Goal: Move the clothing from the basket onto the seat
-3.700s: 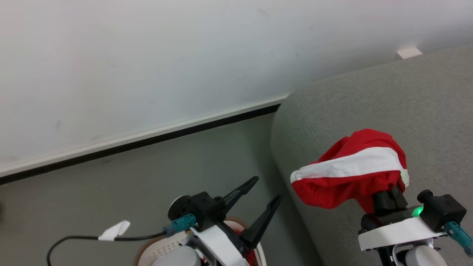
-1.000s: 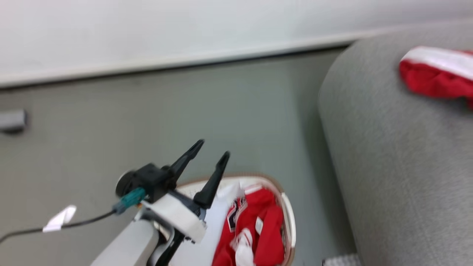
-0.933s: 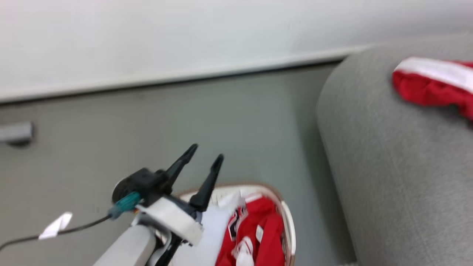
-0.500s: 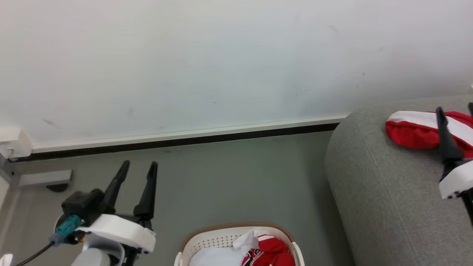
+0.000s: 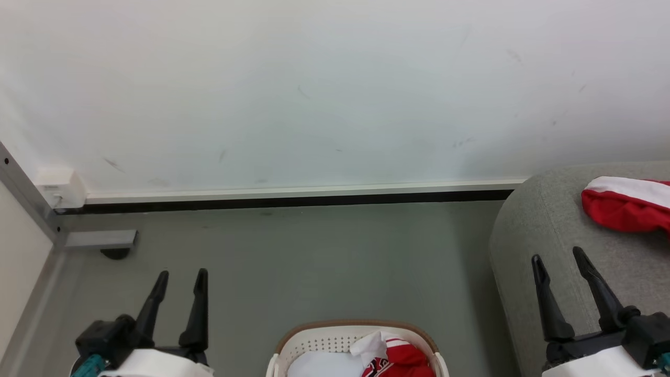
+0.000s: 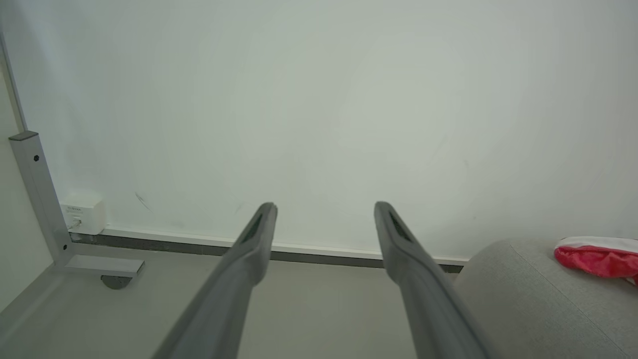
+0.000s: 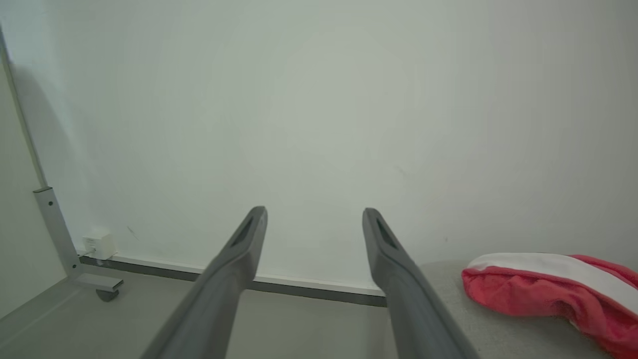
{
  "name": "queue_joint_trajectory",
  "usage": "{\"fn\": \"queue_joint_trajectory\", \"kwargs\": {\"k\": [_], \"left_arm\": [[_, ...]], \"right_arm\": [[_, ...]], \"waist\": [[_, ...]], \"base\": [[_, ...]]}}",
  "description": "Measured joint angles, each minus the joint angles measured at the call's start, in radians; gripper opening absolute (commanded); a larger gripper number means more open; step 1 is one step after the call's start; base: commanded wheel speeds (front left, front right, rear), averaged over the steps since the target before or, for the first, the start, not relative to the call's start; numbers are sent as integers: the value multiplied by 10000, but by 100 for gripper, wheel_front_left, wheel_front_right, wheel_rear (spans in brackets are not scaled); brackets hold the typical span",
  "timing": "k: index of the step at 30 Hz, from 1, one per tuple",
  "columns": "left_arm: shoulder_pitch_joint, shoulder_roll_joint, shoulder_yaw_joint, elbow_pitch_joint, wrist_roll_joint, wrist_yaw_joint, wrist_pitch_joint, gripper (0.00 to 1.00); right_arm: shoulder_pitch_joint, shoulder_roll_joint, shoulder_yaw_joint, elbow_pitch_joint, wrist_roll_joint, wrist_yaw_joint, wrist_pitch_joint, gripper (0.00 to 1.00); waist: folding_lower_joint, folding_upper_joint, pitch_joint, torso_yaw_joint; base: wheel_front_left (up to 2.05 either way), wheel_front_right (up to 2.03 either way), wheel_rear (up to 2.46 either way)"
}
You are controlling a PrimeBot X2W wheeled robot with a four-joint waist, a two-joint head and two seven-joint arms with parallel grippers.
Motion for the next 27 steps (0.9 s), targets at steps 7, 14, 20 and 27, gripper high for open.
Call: {"fn": "queue_joint_trajectory", "kwargs": {"k": [7,14,20,27], "left_arm": [[593,-727,828,-324,978,-347,2,100],[667,-1068,1177,-217,1448,-656,0,100],[650,-1216,1281,-130,1605,-752,0,100],[615,-1273,1361,-90,1695,-805,2,100]], "right_arm": [[652,957,-451,-663,-817,2,-6,100],[606,1181,-456,-441,-1172,2,-6,100],[601,1243,-456,-322,-1195,2,-6,100],[586,1290,-456,-324,-1193,2,-6,100]], "waist": [[2,0,131,-149],[2,0,184,-232],[2,0,183,-239],[3,0,212,-278]], "base": [[0,0,0],[0,0,0],[0,0,0],[0,0,0]]}}
